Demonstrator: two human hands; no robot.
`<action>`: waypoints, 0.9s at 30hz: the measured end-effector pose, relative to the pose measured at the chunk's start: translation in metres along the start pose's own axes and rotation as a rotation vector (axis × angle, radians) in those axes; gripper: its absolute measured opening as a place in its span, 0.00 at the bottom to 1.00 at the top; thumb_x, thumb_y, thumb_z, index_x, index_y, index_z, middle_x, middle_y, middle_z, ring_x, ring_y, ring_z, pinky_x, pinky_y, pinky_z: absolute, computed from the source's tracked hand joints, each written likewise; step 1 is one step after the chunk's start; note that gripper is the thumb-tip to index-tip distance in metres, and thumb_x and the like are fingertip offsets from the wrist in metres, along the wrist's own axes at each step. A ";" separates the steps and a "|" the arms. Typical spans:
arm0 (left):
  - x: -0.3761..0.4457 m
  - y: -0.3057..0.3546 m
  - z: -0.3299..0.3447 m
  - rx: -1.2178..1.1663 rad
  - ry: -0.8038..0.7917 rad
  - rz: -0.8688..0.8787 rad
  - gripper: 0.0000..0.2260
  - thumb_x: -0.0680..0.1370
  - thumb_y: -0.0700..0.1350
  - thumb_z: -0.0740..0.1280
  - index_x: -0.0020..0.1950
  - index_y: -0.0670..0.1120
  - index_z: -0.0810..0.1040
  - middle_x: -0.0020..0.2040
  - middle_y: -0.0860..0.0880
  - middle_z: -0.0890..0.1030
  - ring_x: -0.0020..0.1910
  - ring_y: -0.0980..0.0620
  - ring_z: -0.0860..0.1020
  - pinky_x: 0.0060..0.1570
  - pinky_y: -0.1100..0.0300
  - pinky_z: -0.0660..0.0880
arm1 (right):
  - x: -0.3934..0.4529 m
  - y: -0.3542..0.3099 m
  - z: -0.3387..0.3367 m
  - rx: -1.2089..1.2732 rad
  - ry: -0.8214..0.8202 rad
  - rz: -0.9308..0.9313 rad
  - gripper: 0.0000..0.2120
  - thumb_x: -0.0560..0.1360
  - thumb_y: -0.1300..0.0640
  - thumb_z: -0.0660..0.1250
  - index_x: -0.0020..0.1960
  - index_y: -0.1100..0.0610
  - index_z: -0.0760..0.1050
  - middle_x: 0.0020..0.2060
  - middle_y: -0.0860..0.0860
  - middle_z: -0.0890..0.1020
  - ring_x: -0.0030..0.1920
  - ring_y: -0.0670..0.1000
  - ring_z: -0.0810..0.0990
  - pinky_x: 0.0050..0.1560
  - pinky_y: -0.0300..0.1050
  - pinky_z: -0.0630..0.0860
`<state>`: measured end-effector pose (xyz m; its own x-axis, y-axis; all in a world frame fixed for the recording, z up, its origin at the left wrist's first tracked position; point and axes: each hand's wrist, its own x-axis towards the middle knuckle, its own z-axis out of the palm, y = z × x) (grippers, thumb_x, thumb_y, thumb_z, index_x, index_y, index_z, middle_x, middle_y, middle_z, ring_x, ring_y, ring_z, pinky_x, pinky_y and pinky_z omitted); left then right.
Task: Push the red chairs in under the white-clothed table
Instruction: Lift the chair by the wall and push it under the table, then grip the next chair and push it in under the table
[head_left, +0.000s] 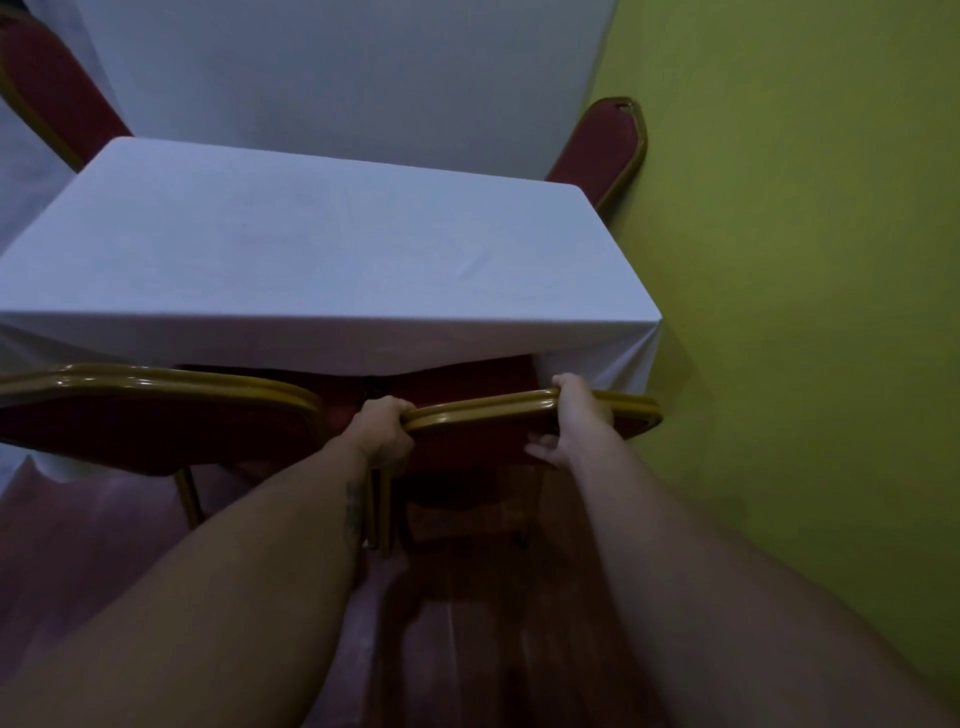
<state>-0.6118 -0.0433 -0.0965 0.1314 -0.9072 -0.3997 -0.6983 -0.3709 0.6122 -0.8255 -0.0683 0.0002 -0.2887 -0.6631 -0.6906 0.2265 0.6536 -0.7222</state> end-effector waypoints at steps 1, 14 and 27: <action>0.002 0.000 -0.001 0.001 -0.005 0.000 0.19 0.70 0.38 0.74 0.60 0.50 0.82 0.55 0.44 0.82 0.52 0.43 0.82 0.53 0.49 0.83 | 0.003 0.000 0.001 0.000 0.005 0.003 0.16 0.78 0.53 0.68 0.60 0.59 0.68 0.59 0.61 0.76 0.60 0.68 0.79 0.63 0.70 0.77; 0.011 0.007 0.009 -0.090 0.163 -0.073 0.14 0.73 0.35 0.69 0.52 0.52 0.82 0.51 0.45 0.82 0.51 0.42 0.82 0.54 0.48 0.82 | 0.018 -0.012 0.007 -0.106 -0.027 0.041 0.17 0.78 0.50 0.66 0.60 0.59 0.69 0.58 0.62 0.77 0.57 0.68 0.82 0.61 0.69 0.79; -0.027 0.049 -0.029 -0.041 0.061 -0.139 0.19 0.75 0.36 0.66 0.65 0.45 0.81 0.59 0.43 0.82 0.55 0.44 0.83 0.56 0.51 0.82 | -0.010 -0.035 -0.013 -0.617 -0.619 0.244 0.31 0.79 0.35 0.63 0.60 0.64 0.72 0.61 0.70 0.82 0.54 0.67 0.83 0.49 0.61 0.81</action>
<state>-0.6291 -0.0431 -0.0361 0.2680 -0.8566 -0.4410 -0.6410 -0.5002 0.5821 -0.8429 -0.0794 0.0329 0.2941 -0.4412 -0.8479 -0.3746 0.7629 -0.5269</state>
